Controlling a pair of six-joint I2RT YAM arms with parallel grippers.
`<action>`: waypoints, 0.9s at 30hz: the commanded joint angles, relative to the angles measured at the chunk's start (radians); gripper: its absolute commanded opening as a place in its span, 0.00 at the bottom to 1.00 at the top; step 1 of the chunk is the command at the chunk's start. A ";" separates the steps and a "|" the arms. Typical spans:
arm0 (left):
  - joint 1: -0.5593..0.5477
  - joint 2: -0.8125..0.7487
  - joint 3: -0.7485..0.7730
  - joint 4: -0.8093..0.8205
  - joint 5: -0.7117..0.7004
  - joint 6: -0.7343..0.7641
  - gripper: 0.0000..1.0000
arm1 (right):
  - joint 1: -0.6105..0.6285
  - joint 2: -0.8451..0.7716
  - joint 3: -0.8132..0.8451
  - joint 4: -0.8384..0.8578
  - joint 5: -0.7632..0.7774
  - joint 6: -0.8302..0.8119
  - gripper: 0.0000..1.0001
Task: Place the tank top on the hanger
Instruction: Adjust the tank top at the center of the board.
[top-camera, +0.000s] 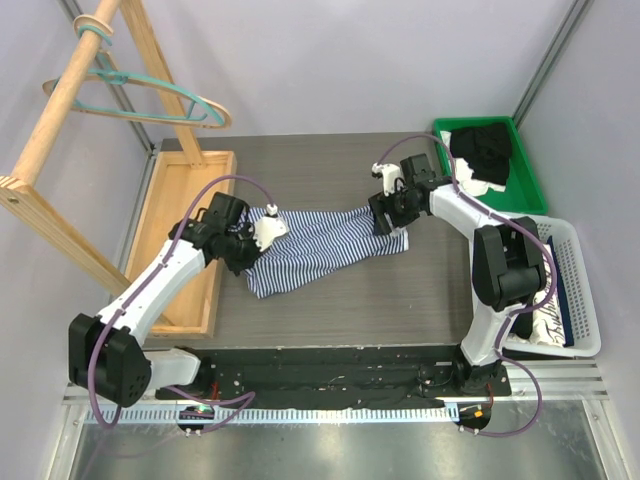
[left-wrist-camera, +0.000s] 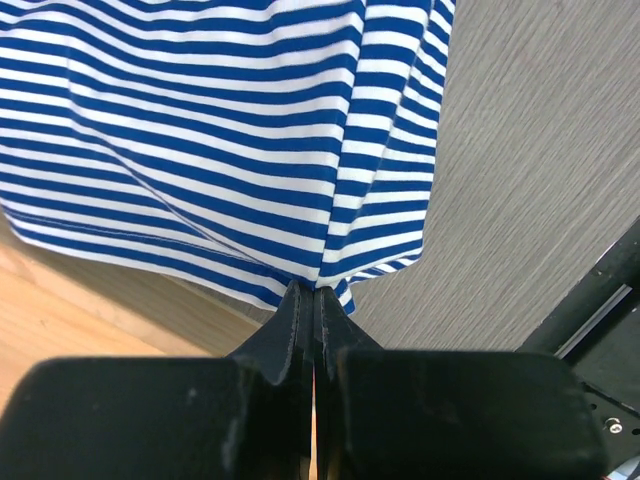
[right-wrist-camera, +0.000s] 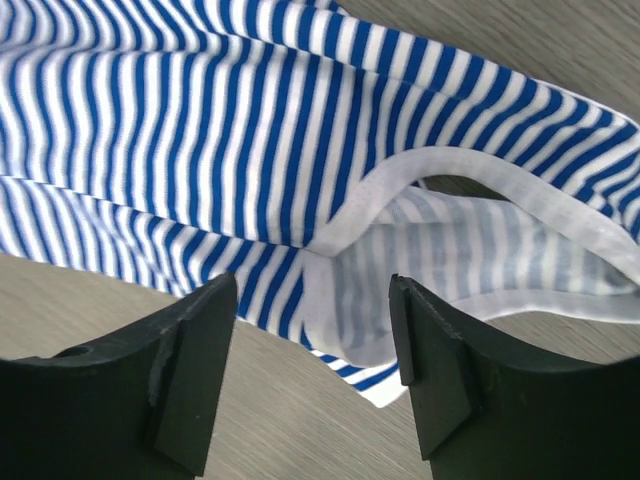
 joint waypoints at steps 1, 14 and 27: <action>-0.016 0.025 -0.008 0.051 0.041 -0.030 0.00 | -0.029 0.009 0.063 -0.014 -0.172 0.078 0.67; -0.042 0.051 -0.019 0.083 0.050 -0.049 0.00 | -0.056 0.056 0.072 -0.042 -0.187 0.101 0.63; -0.065 0.054 -0.033 0.103 0.047 -0.064 0.00 | -0.059 0.144 0.066 -0.048 -0.302 0.100 0.61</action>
